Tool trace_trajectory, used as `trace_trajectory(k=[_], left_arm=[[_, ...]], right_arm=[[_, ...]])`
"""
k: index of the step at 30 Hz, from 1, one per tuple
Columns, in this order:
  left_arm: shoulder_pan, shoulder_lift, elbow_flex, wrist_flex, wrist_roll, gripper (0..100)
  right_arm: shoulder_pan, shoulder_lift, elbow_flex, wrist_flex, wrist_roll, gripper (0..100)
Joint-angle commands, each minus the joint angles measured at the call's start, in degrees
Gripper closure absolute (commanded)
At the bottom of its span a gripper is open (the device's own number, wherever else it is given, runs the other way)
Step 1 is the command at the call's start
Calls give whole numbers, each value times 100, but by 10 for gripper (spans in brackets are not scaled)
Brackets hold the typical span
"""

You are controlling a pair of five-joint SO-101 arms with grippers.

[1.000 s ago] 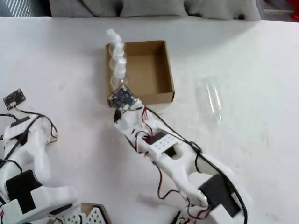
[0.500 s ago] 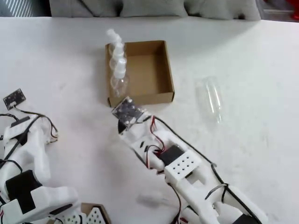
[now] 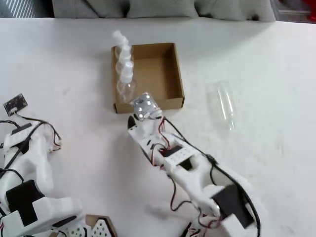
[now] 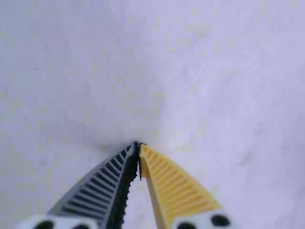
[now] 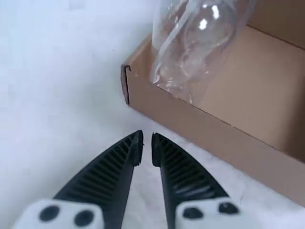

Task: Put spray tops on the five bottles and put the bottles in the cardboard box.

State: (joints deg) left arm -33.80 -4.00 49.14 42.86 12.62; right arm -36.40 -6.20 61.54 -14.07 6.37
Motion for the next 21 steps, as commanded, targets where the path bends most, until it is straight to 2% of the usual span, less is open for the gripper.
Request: trace_trajectory(k=[1, 9, 14, 21], left_arm=[[-57, 66, -211, -44, -53, 978], [-48, 75, -211, -44, -53, 978], [-48, 75, -211, -44, -53, 978], [-48, 75, -211, -44, -53, 978]], right_arm=[[40, 585, -536, -171, 360, 979], [-567, -470, -510, 2193, 1345, 979], [-637, -796, -510, 3099, 2154, 980], [-505, -1675, -510, 4084, 2312, 981]])
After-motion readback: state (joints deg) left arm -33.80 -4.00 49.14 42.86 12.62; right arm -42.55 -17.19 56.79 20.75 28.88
